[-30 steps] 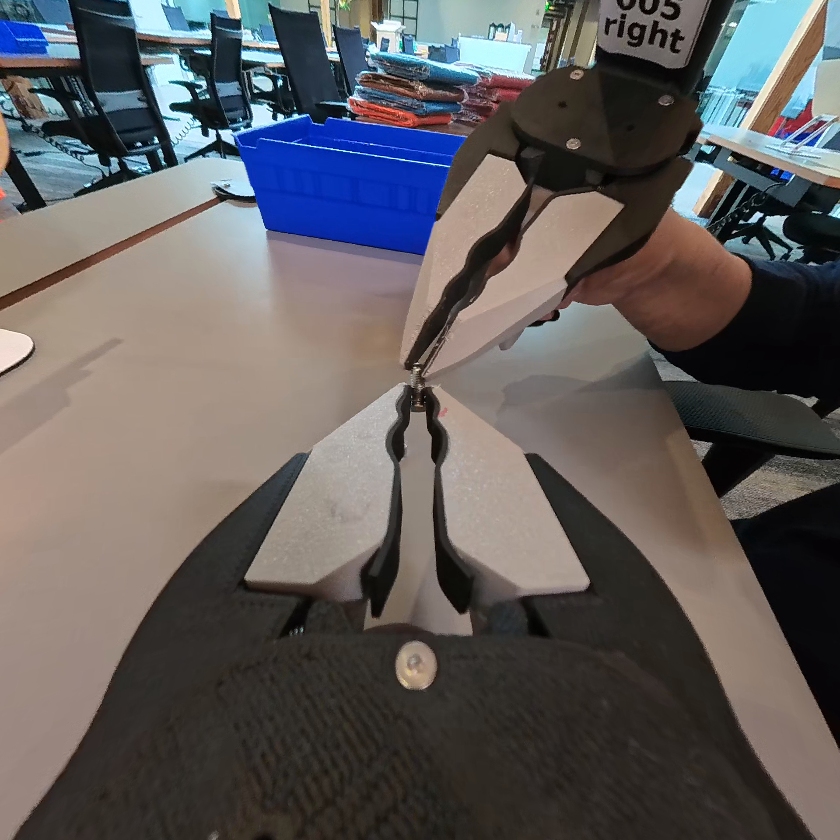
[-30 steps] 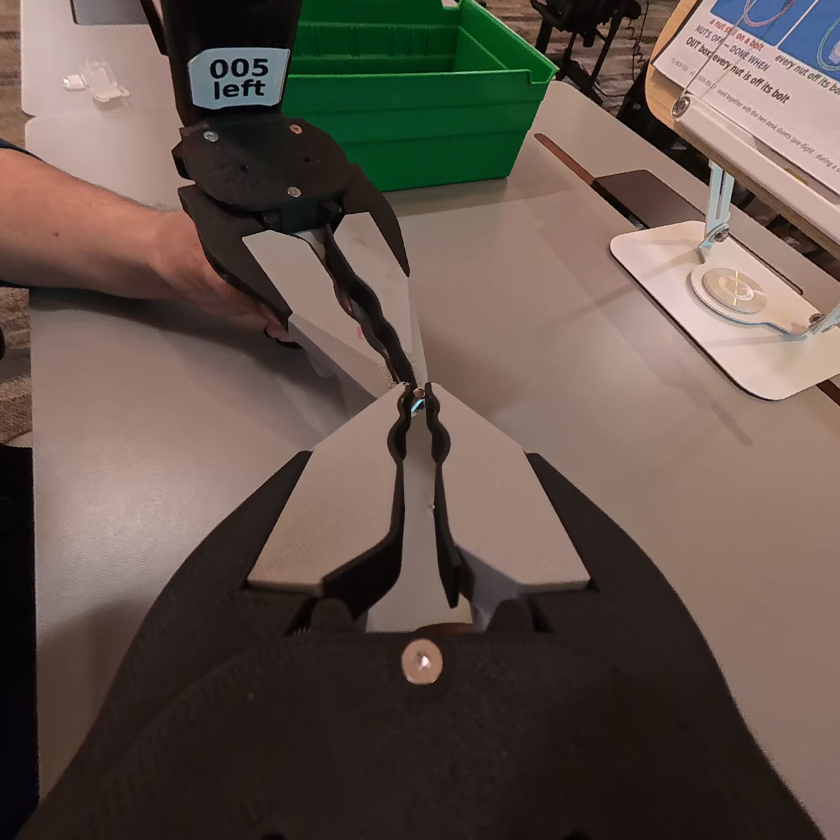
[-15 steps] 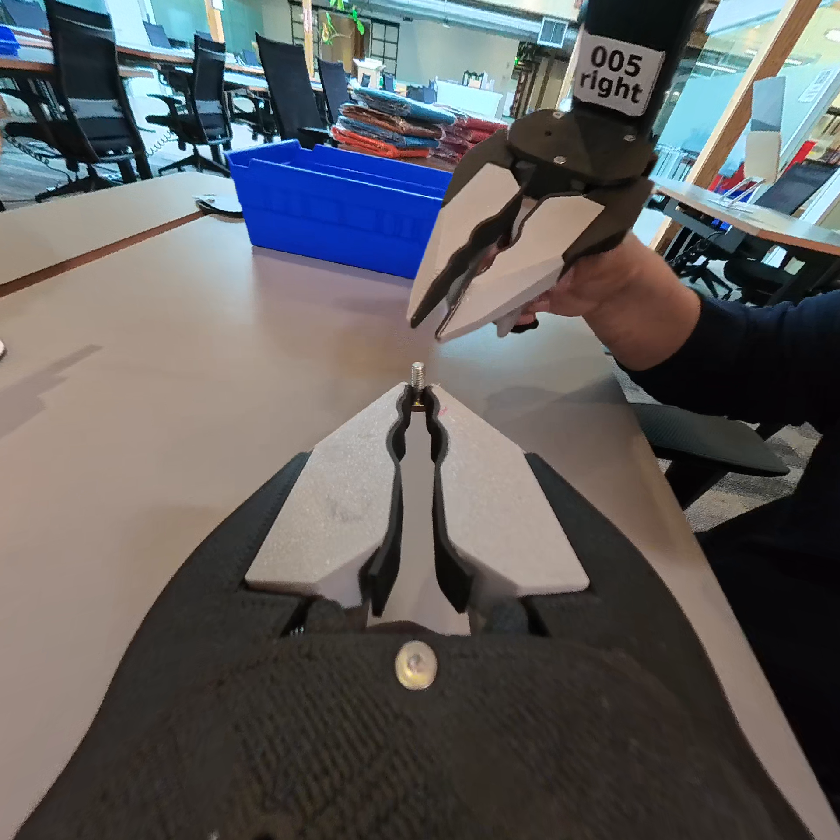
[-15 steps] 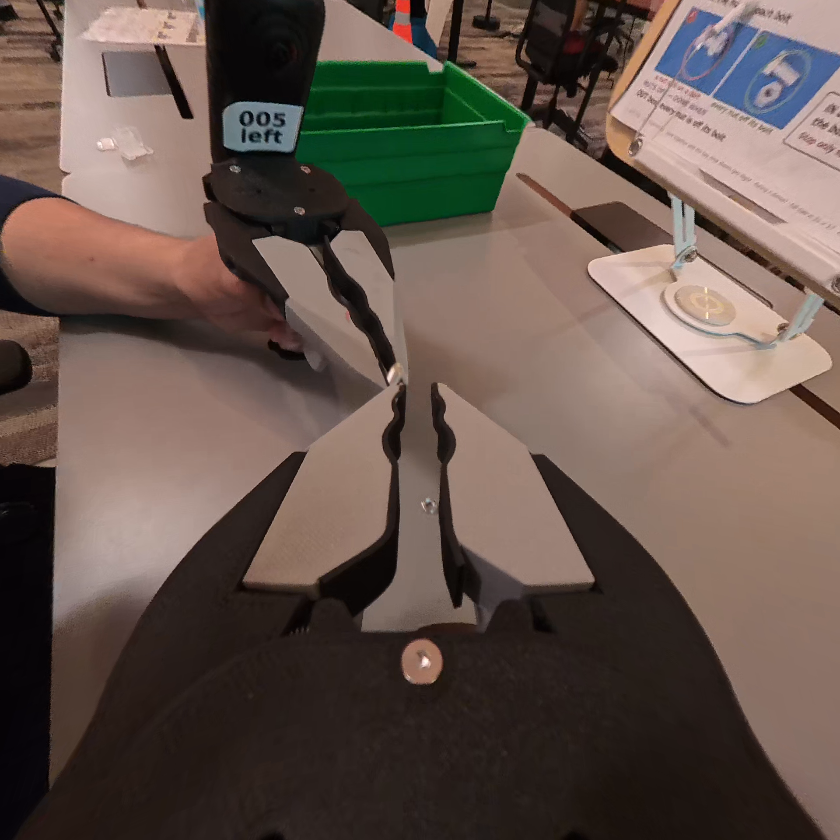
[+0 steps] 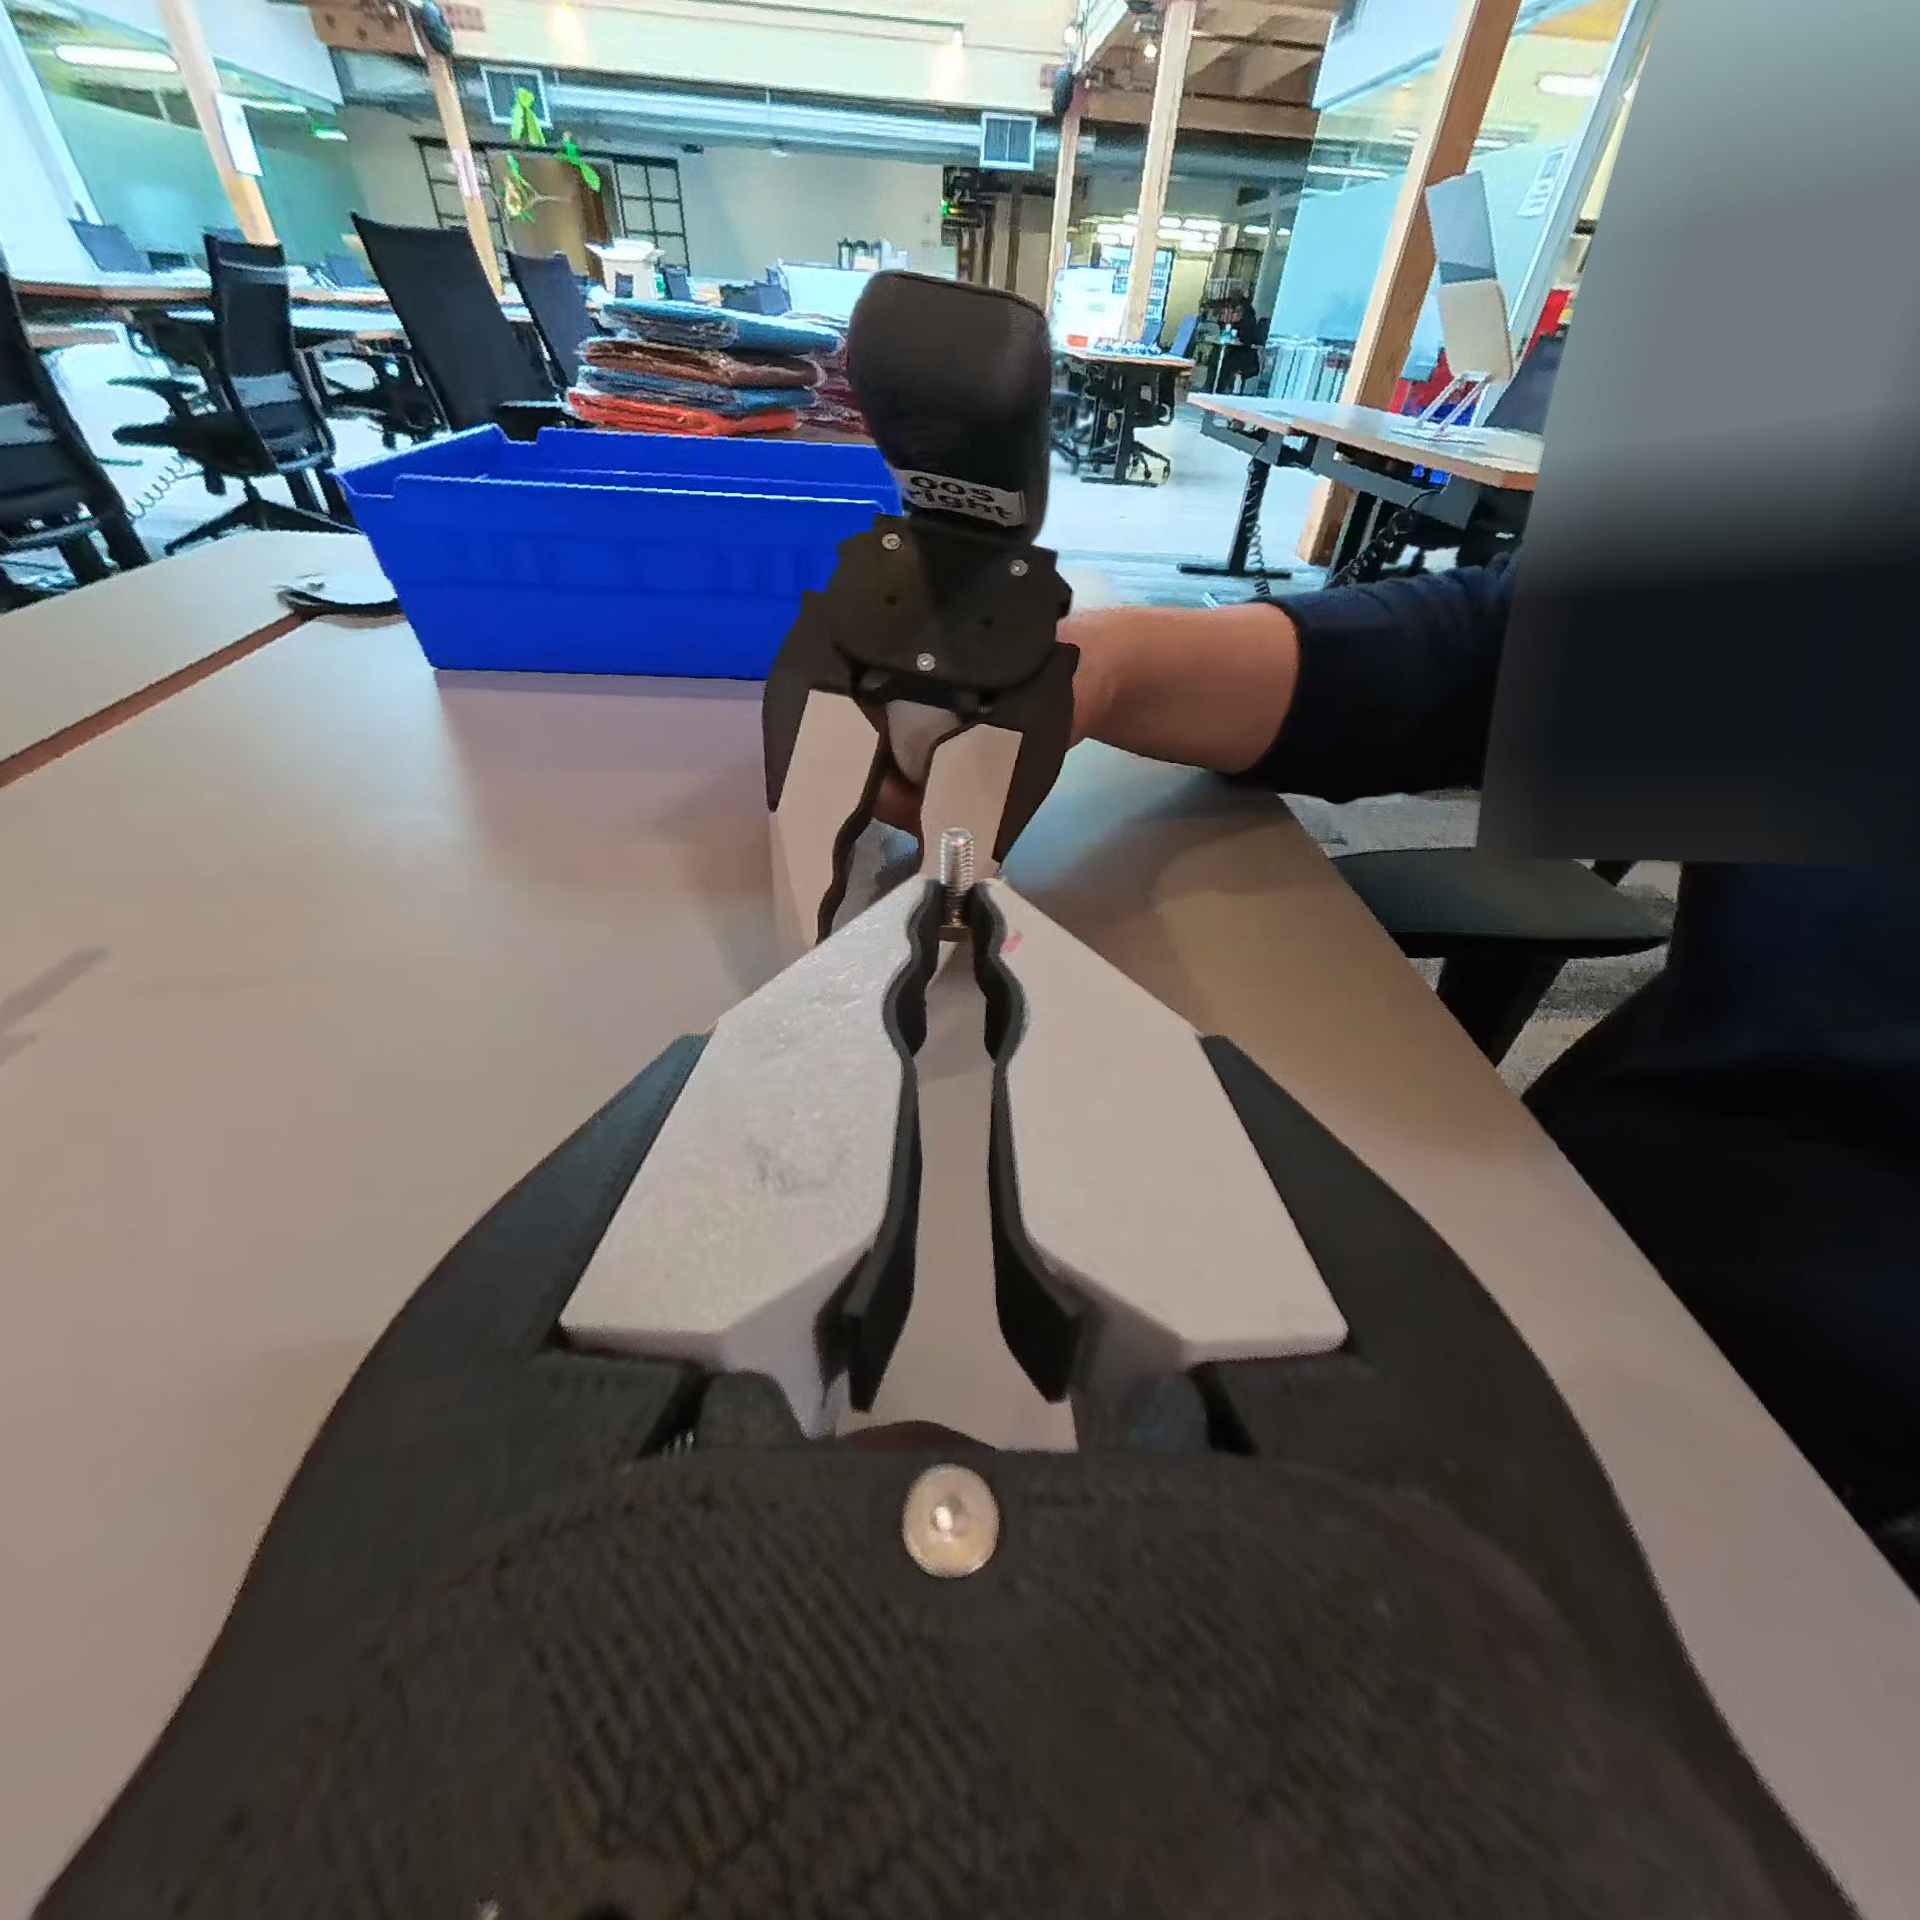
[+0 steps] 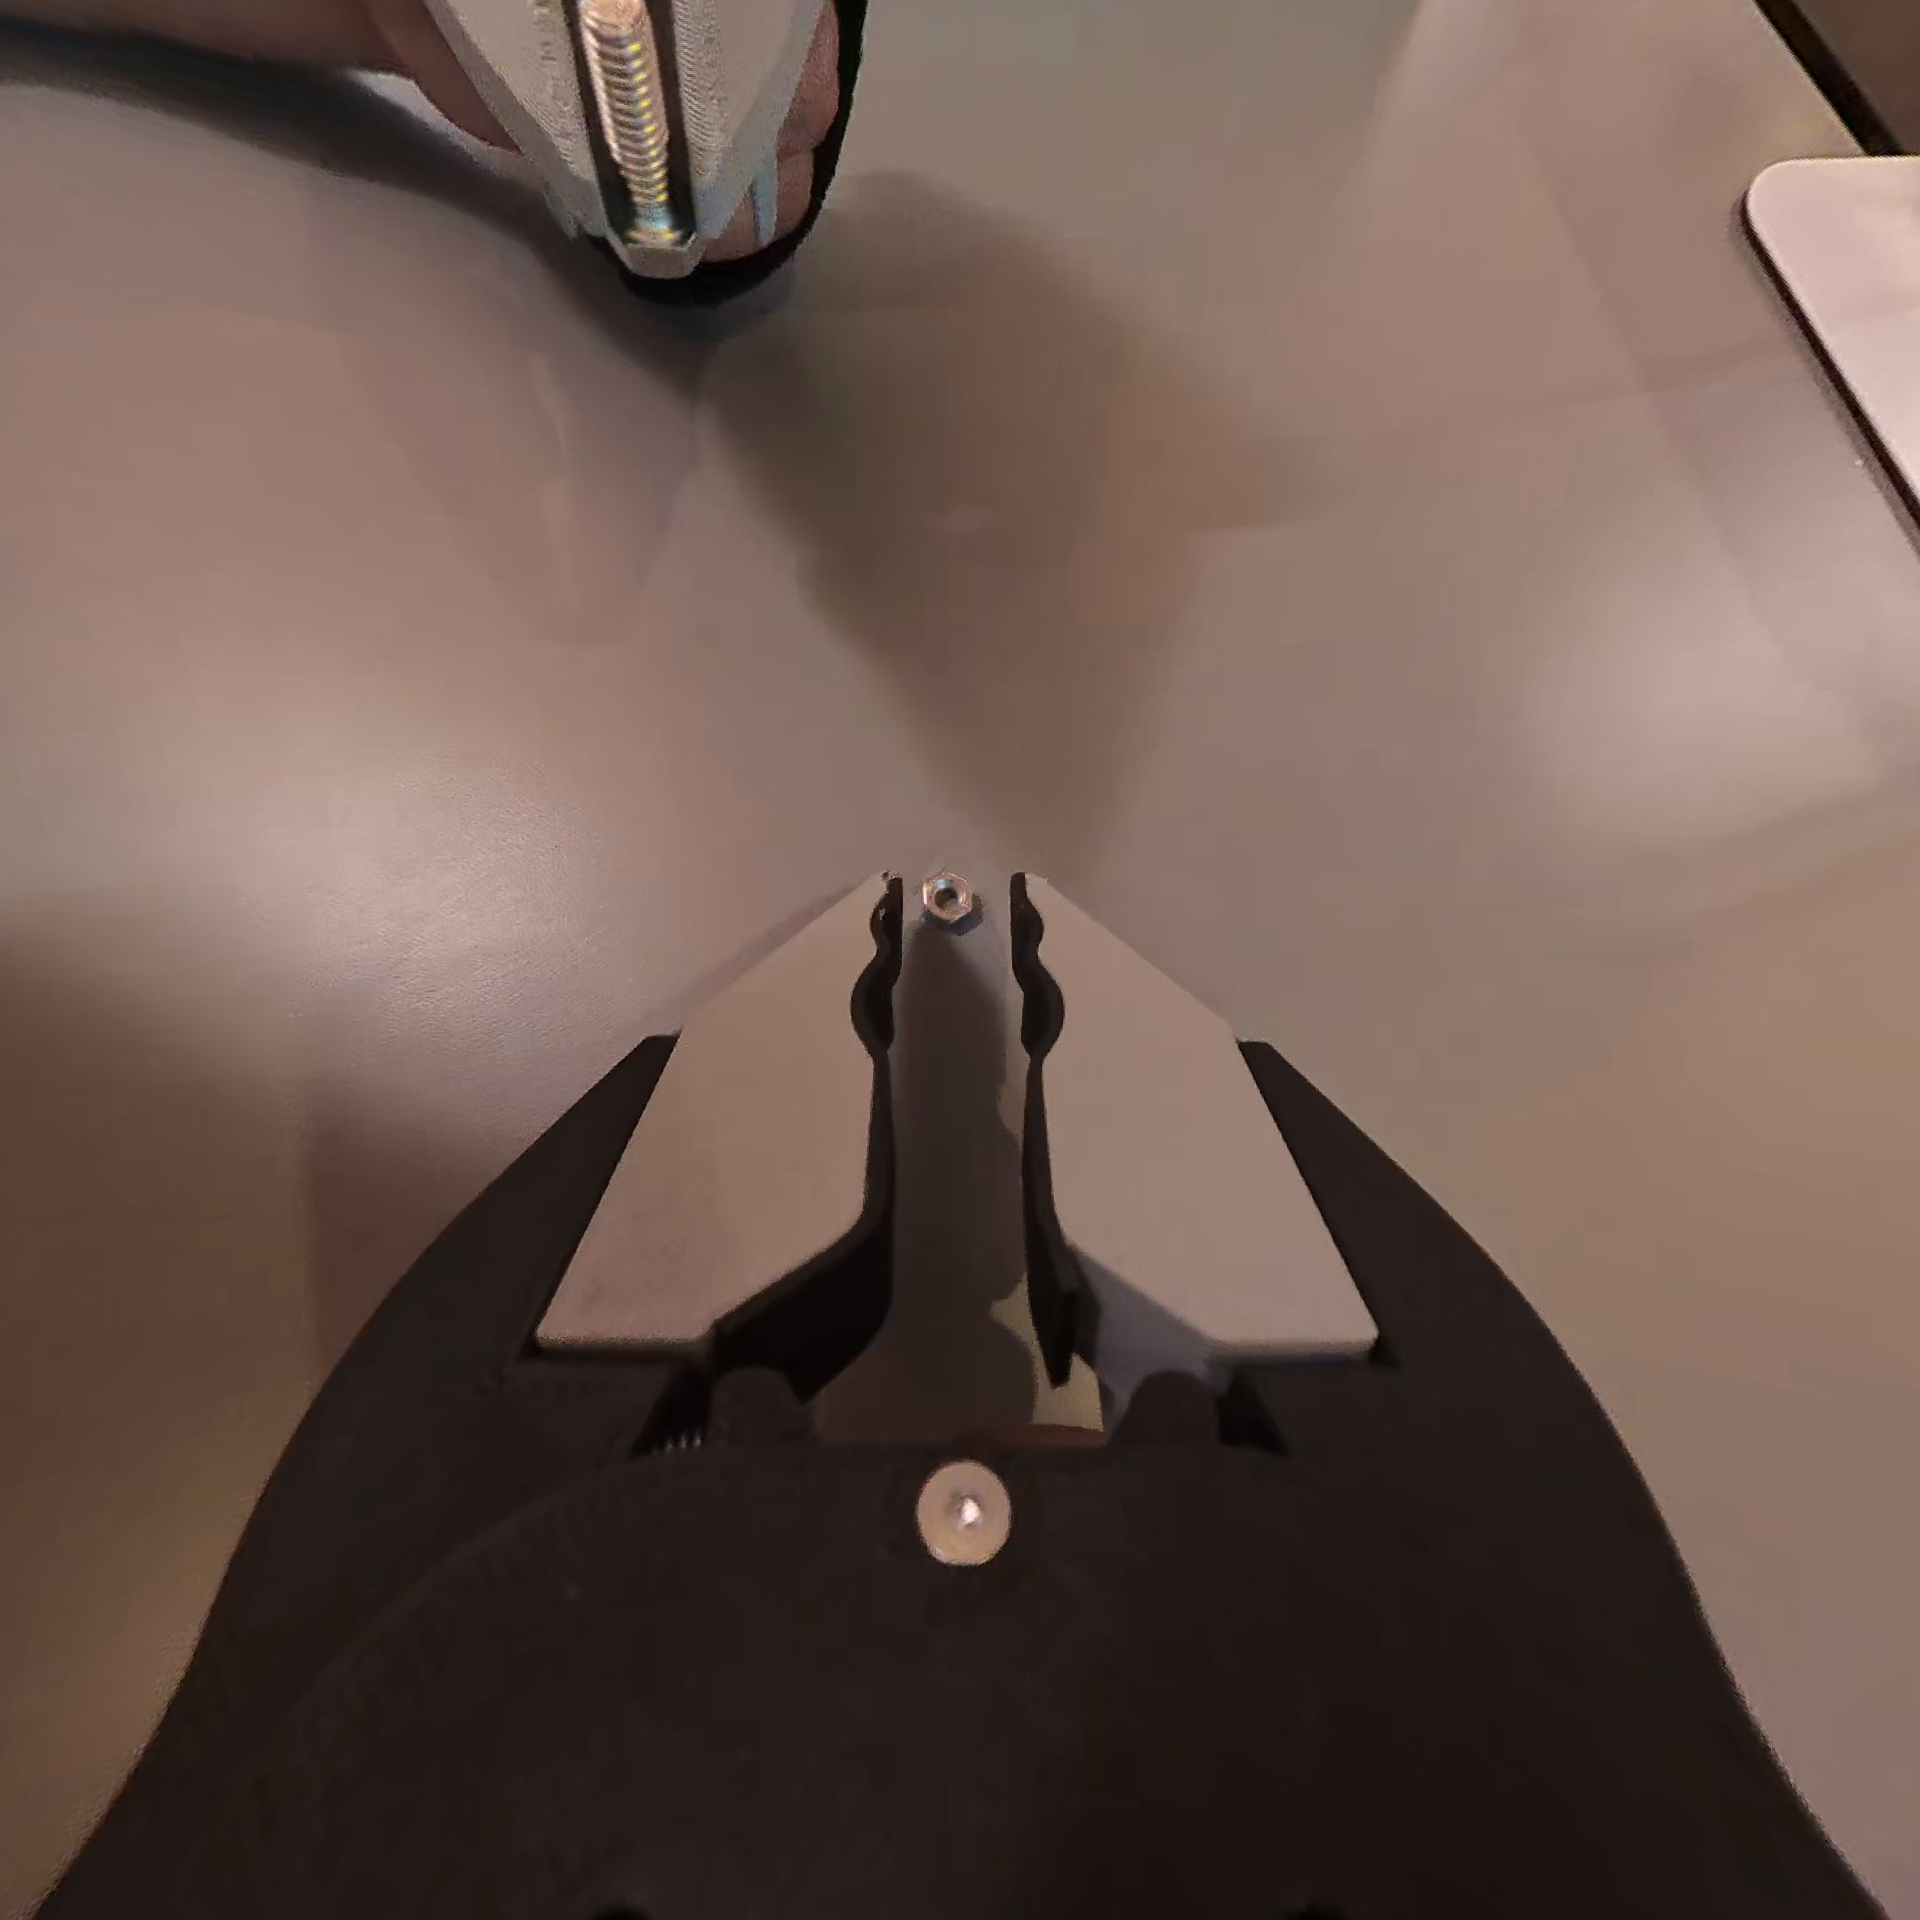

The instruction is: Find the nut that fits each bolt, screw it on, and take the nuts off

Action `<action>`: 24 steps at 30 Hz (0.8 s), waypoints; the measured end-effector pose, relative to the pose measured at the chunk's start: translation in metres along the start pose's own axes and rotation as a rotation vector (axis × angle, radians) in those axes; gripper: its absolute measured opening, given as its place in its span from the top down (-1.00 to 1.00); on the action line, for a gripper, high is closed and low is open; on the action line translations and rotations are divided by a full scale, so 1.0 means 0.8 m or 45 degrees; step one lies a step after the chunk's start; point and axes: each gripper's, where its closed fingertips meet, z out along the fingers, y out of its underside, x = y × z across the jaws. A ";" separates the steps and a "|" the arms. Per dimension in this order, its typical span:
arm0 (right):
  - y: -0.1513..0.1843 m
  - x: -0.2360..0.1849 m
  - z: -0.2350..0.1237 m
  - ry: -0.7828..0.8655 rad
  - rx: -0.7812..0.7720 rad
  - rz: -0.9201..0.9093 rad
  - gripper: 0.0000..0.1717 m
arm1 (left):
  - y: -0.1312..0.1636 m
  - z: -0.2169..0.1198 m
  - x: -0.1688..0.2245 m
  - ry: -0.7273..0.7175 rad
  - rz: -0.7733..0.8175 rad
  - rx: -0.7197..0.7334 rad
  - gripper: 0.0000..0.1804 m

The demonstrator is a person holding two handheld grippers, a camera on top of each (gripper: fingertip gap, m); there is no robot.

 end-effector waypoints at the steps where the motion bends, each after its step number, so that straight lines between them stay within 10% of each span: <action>1: 0.001 0.001 0.002 0.002 -0.014 -0.016 0.80 | 0.001 0.000 -0.001 0.005 -0.008 0.000 0.97; 13: -0.004 -0.003 0.007 -0.021 -0.021 -0.093 0.92 | 0.001 0.000 -0.006 0.009 -0.061 0.016 0.97; 24: -0.154 -0.041 -0.089 -0.268 0.217 -0.177 0.92 | -0.021 -0.002 0.007 0.007 -0.011 0.100 0.97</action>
